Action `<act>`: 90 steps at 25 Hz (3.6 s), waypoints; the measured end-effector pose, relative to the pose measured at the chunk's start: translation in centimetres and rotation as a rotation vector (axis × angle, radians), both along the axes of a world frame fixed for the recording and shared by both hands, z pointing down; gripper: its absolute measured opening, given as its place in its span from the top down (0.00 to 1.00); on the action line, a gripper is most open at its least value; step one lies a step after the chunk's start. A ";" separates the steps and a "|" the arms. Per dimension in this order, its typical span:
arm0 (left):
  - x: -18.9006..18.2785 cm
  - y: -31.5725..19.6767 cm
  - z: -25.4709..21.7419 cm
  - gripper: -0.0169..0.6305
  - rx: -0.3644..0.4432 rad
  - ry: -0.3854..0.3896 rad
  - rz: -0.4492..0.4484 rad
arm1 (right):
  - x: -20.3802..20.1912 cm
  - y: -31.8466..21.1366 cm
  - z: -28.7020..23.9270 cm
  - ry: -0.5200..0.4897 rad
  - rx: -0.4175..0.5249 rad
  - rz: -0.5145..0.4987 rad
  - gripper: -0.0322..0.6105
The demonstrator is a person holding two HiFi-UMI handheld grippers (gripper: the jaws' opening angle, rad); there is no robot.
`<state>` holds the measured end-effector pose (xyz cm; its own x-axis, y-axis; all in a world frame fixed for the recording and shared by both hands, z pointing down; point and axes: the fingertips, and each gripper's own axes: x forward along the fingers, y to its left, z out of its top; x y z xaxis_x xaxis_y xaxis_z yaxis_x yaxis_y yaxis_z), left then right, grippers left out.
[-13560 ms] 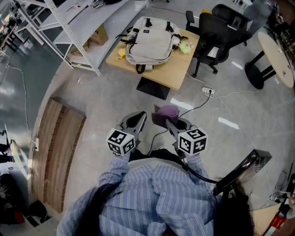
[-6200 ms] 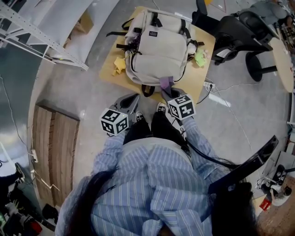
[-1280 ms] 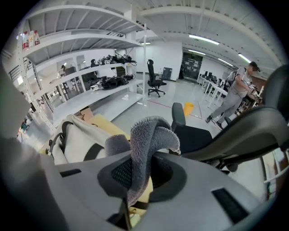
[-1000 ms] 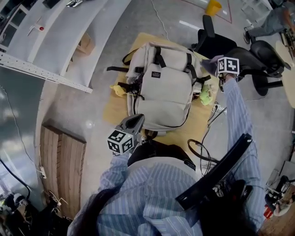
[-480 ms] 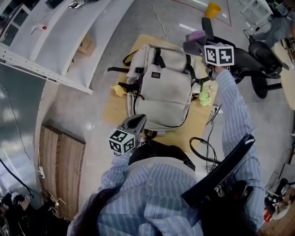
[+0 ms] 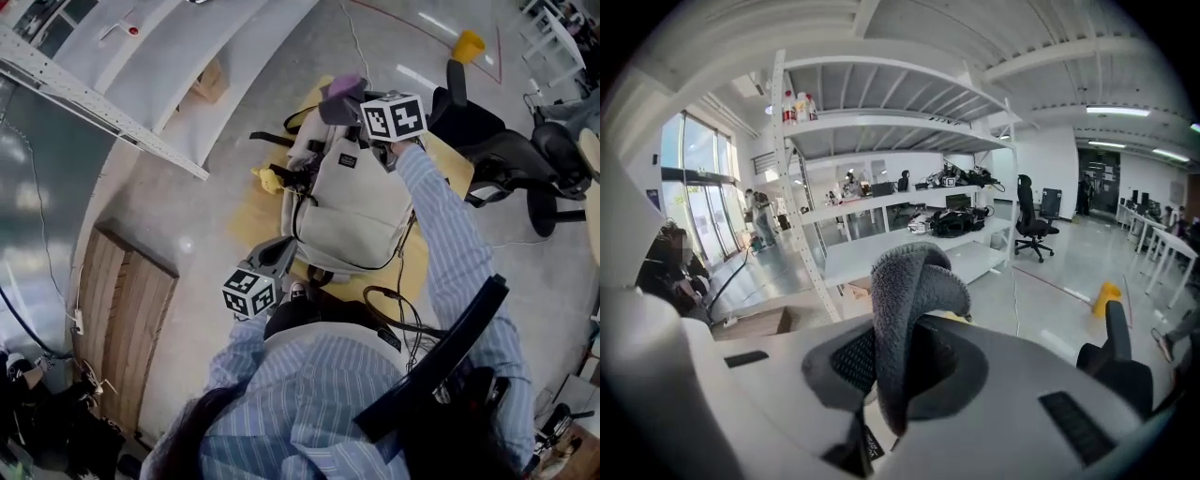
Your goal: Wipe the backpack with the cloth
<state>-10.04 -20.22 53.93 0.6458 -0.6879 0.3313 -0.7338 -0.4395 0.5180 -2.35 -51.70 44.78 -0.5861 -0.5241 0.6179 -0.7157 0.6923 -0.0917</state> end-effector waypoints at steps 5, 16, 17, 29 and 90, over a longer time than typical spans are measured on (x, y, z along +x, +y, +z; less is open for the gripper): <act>-0.9 0.6 0.6 0.96 -0.017 0.001 -0.028 | 3.1 -0.6 2.4 0.073 -0.021 0.061 0.89; 2.1 -0.2 0.5 0.96 0.005 0.001 0.089 | 20.4 2.2 3.5 0.126 -0.042 0.353 0.89; 2.4 -0.3 0.5 0.96 0.007 0.001 0.103 | 22.3 2.8 3.6 0.126 -0.048 0.389 0.89; 5.0 -0.9 0.2 0.96 0.021 0.000 0.188 | 34.5 9.2 3.5 0.196 -0.067 0.590 0.89; 4.9 2.4 0.8 0.96 -0.004 -0.015 0.183 | 16.7 15.2 0.2 -0.076 0.031 0.295 0.89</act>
